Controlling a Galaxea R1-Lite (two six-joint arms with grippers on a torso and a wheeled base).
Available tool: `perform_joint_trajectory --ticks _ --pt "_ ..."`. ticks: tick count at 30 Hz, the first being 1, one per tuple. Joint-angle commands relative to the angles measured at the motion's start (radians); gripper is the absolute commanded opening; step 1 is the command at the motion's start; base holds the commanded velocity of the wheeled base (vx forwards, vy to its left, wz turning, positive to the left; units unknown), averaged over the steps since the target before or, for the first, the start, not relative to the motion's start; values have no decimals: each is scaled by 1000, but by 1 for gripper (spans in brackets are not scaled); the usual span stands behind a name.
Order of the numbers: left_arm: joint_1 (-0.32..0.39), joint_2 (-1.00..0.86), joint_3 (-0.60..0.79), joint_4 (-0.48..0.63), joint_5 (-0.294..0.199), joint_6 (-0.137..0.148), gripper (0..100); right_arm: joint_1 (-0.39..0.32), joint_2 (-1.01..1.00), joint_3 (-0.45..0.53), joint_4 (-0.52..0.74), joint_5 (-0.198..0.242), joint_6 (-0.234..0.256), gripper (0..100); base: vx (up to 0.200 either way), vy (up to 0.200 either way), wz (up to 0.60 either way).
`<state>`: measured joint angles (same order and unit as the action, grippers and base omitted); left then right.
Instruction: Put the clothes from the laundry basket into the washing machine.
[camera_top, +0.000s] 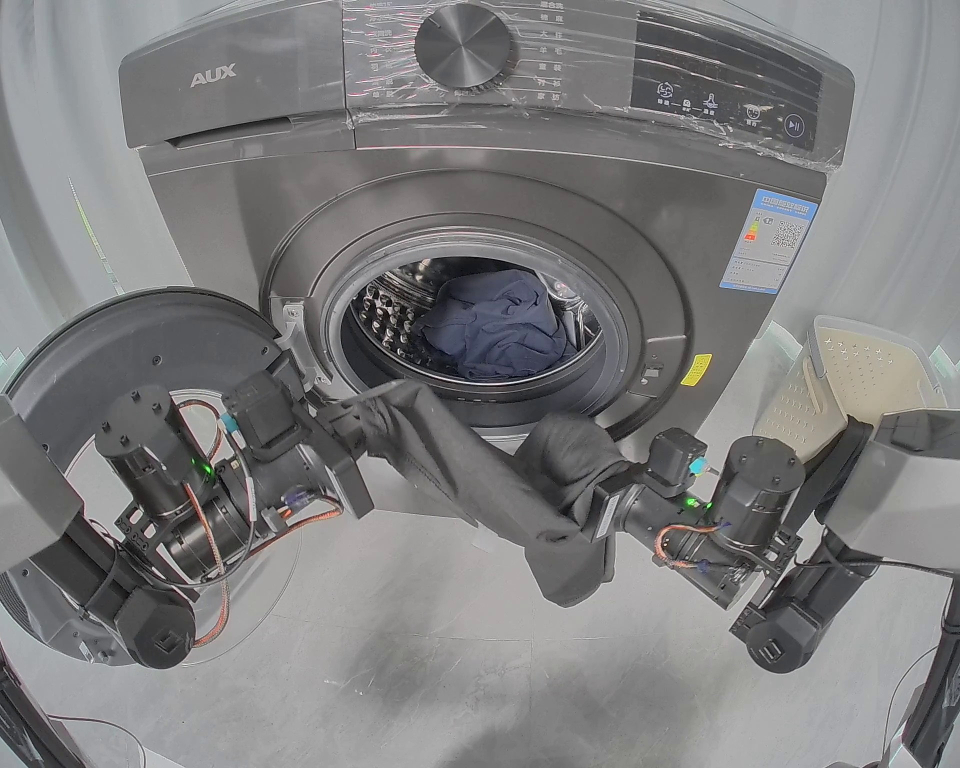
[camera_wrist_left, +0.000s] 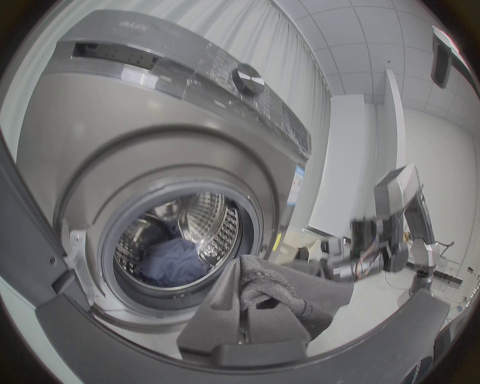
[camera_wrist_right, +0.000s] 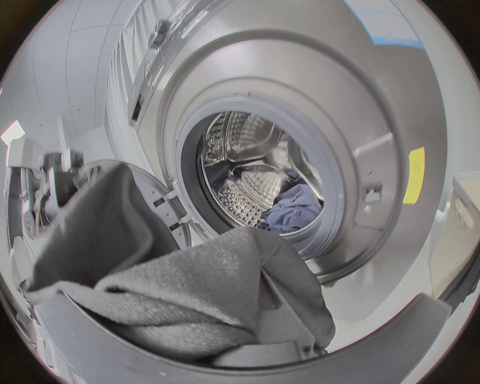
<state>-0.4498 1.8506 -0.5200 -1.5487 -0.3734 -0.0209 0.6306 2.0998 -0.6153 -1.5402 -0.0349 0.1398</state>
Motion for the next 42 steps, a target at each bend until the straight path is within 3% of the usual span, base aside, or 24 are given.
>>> perform_joint_trajectory --ticks 1,8,21,22,34,36,40,42 --pt "16 53 55 -1 -33 10 0 -11 -101 39 0 1 6 0 0 0 0" --pt "13 116 112 -1 -75 45 0 -3 -106 16 -1 0 6 0 0 0 0" --pt "5 165 146 -2 -84 52 0 0 -130 11 -1 0 9 0 0 0 0" --pt "5 165 150 -2 -90 55 100 0 -132 11 -1 0 9 0 0 0 0" --pt "5 165 219 -2 -101 59 100 -11 -145 -3 -1 -2 12 0 0 0 0" --pt "3 162 264 -2 -105 78 100 -9 -147 -4 -1 -3 15 0 0 0 0" --pt "11 150 328 -2 -147 142 100 -11 -145 -18 -1 -10 15 0 0 0 0" --pt "11 142 344 -2 -177 154 100 -12 -147 -20 0 -11 17 0 0 0 0"
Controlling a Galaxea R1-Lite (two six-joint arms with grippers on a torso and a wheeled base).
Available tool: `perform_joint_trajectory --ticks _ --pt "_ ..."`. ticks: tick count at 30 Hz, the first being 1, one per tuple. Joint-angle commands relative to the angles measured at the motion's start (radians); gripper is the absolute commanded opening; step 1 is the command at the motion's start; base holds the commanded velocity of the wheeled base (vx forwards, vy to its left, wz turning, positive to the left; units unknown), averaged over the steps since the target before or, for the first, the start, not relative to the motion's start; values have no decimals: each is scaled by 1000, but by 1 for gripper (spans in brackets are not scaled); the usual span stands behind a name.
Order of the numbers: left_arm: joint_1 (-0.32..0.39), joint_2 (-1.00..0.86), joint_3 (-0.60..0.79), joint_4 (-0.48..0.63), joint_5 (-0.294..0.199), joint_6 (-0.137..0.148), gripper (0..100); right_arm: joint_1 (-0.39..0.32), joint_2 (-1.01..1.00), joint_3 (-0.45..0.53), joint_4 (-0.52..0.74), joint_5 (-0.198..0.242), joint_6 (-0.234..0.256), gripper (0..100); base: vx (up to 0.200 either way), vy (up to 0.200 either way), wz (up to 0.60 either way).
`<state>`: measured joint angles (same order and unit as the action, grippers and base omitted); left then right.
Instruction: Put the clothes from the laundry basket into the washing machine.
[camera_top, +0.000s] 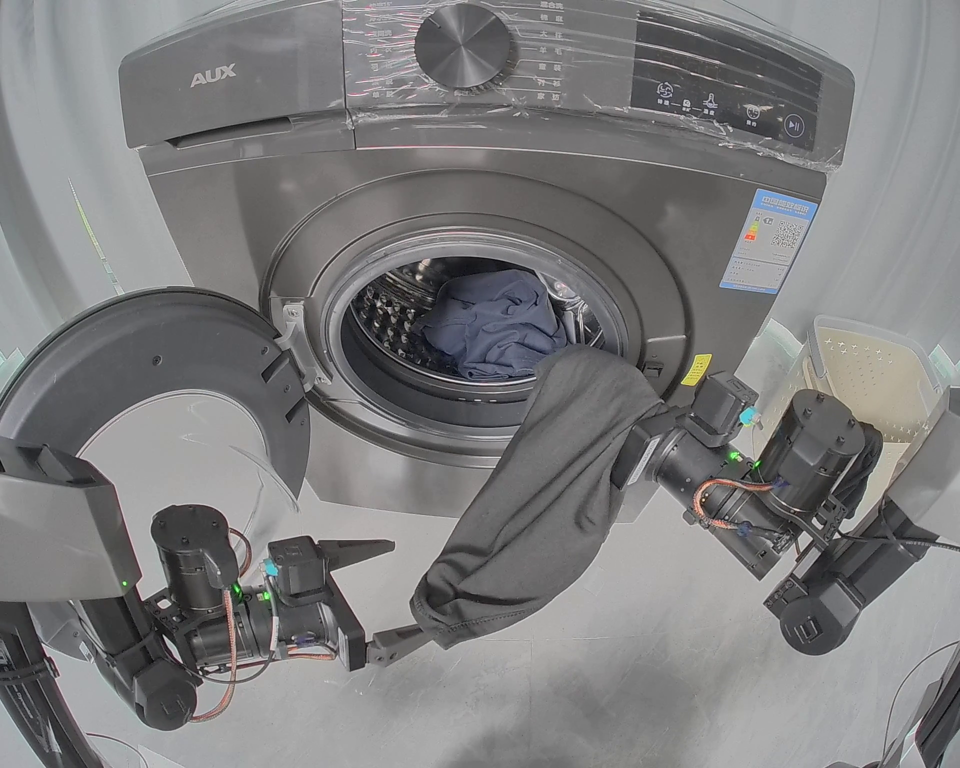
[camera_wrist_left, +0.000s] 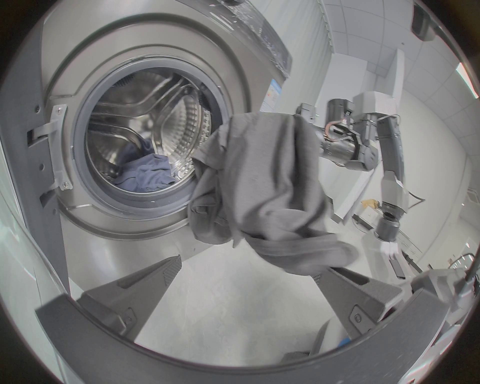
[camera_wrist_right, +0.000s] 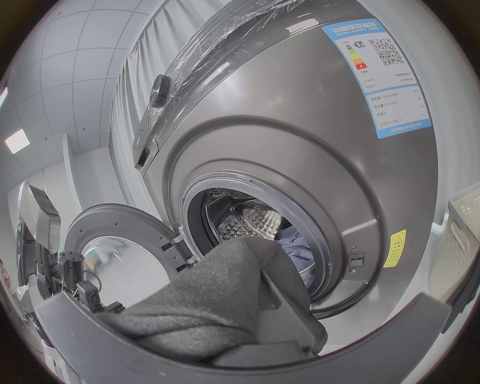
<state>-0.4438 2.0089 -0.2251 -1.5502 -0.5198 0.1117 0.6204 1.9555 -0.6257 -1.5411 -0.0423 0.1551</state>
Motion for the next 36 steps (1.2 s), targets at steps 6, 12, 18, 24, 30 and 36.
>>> perform_joint_trajectory --ticks 6,12,18,24,30,36 --pt "13 -49 56 -1 -105 23 100 -13 0 -8 1 -2 1 0 0 0 0" --pt "59 -125 61 2 -187 17 100 -34 -1 -9 -1 -4 9 0 0 0 0" --pt "76 -133 133 4 -246 29 100 -48 -26 -14 1 -7 7 0 0 0 0" --pt "65 -87 38 2 -229 9 100 5 -14 -32 2 4 1 0 0 0 0" --pt "24 -13 -97 1 -106 3 100 76 46 -61 9 7 -6 0 0 0 0" --pt "-16 -16 -163 1 -65 -58 100 110 92 -100 7 12 -6 0 0 0 0"
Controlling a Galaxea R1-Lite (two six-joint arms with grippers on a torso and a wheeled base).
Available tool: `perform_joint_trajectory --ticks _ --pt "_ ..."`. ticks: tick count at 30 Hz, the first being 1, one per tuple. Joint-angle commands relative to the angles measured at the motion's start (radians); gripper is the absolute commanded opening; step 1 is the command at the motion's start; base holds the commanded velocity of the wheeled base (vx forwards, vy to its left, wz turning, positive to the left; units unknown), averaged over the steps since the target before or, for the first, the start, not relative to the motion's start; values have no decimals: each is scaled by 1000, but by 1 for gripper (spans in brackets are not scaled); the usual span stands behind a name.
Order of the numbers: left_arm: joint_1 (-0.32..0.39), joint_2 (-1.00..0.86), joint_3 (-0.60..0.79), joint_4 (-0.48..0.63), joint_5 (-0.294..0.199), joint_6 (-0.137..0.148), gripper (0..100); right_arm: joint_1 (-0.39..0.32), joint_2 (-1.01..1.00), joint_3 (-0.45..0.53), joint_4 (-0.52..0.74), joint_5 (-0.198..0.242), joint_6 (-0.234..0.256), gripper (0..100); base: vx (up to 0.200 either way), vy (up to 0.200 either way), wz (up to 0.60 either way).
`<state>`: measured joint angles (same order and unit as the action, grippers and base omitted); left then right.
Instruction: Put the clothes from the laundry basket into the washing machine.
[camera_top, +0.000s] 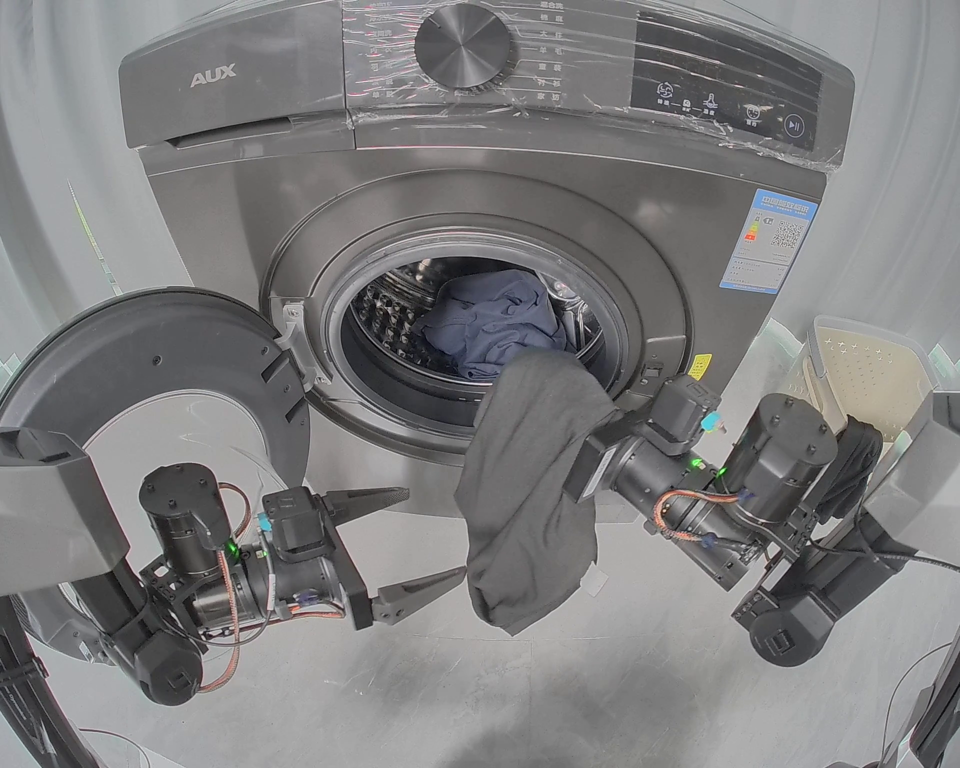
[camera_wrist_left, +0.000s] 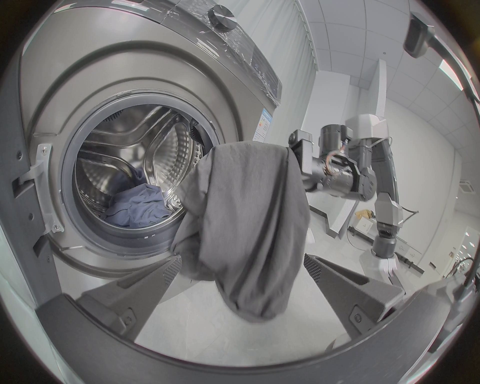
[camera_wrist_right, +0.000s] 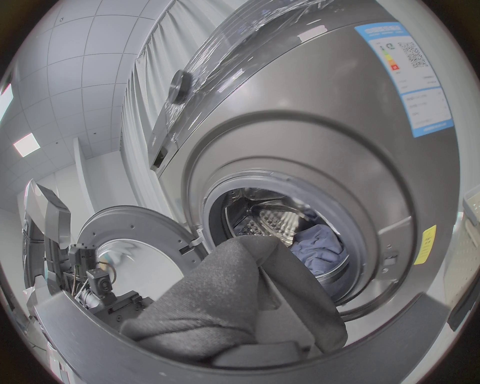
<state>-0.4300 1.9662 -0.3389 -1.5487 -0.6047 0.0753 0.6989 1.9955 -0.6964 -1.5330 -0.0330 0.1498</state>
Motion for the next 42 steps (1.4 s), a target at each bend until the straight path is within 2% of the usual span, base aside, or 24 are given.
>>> perform_joint_trajectory --ticks 1,2,3,5,7,18,21,28,33,42 --pt "-33 28 -57 -1 34 -31 100 36 57 -35 -1 2 -1 0 0 0 0" --pt "-33 28 -57 -1 34 -31 100 36 57 -35 -1 2 -1 0 0 0 0" --pt "-39 28 -72 -2 54 -54 100 45 68 -46 1 2 -1 0 0 0 0" --pt "-46 25 -74 -2 57 -81 100 50 92 -68 2 2 -1 0 0 0 0" --pt "-53 25 -74 -2 60 -91 100 50 109 -84 2 2 -1 0 0 0 0" --pt "-78 26 -63 -2 52 -98 100 53 178 -181 7 -1 -4 0 0 0 0" --pt "-82 48 -71 -2 52 -97 100 82 181 -187 5 -10 -3 0 0 0 0" --pt "-50 92 -109 -2 69 -101 100 134 154 -170 7 -33 -3 0 0 0 0" --pt "-29 138 -157 -2 134 -101 100 165 109 -118 11 -45 -3 0 0 0 0" --pt "-7 191 -181 -4 140 -100 100 202 72 -55 10 -47 -1 0 0 0 0"
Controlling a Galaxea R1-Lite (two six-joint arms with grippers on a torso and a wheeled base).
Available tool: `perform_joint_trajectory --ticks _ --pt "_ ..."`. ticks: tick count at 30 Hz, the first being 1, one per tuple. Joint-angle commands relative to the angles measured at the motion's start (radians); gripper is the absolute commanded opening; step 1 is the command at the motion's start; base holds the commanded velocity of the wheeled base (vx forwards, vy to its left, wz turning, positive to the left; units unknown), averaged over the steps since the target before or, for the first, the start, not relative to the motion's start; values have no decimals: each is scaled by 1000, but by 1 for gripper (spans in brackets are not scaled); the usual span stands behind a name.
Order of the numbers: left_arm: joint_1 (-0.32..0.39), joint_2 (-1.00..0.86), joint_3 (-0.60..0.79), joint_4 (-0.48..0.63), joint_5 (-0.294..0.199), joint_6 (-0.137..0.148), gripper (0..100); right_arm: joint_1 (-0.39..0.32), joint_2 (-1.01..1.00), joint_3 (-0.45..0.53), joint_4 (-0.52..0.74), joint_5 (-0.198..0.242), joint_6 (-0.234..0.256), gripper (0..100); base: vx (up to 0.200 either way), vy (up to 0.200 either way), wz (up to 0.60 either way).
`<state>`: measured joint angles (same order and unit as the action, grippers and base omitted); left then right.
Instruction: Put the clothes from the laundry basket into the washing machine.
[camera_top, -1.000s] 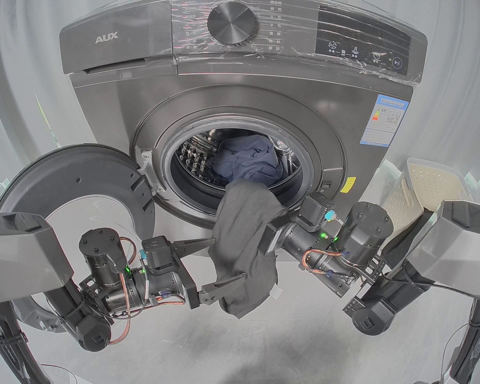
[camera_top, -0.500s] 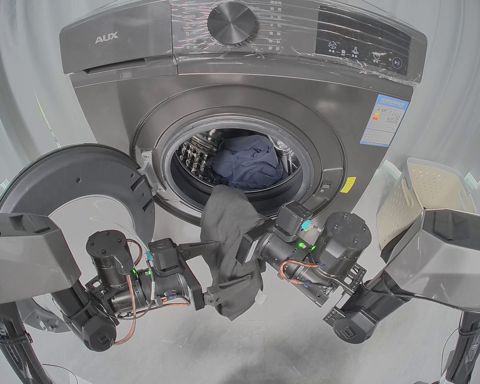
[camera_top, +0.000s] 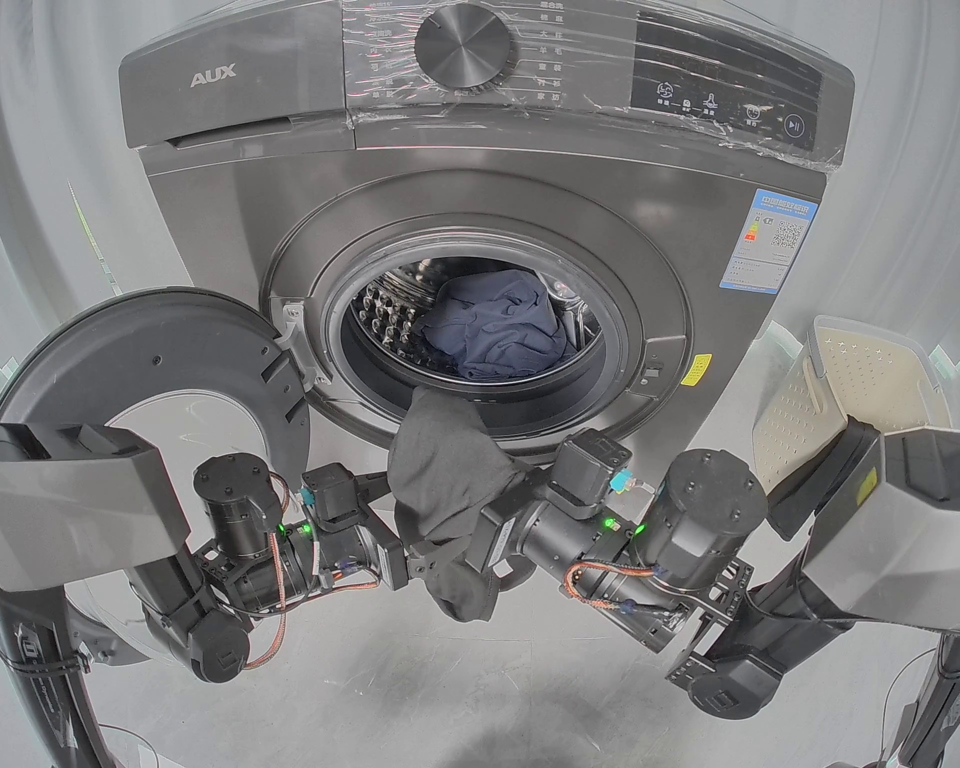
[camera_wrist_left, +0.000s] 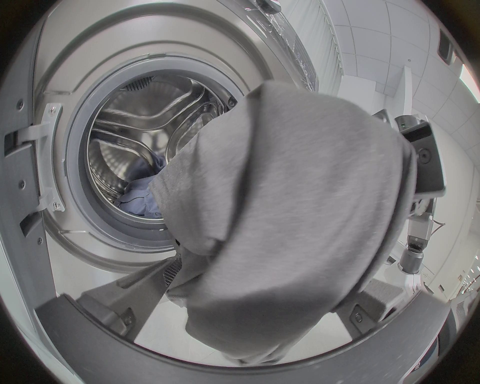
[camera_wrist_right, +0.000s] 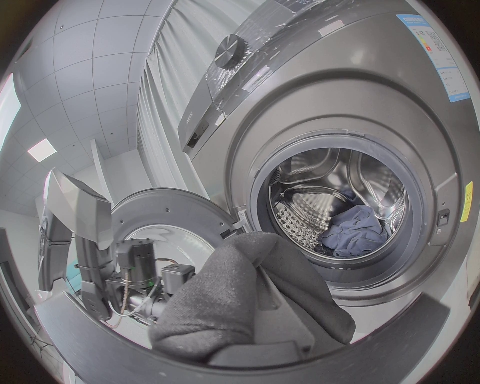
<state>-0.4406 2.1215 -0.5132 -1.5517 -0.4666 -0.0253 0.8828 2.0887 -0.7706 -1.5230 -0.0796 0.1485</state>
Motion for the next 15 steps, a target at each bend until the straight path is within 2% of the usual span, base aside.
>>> perform_joint_trajectory --ticks 1,15 --pt "3 38 -7 -1 2 2 100 21 -22 19 0 0 2 0 0 0 0" --pt "14 75 -36 -1 2 5 100 59 -22 28 -2 0 9 0 0 0 0"
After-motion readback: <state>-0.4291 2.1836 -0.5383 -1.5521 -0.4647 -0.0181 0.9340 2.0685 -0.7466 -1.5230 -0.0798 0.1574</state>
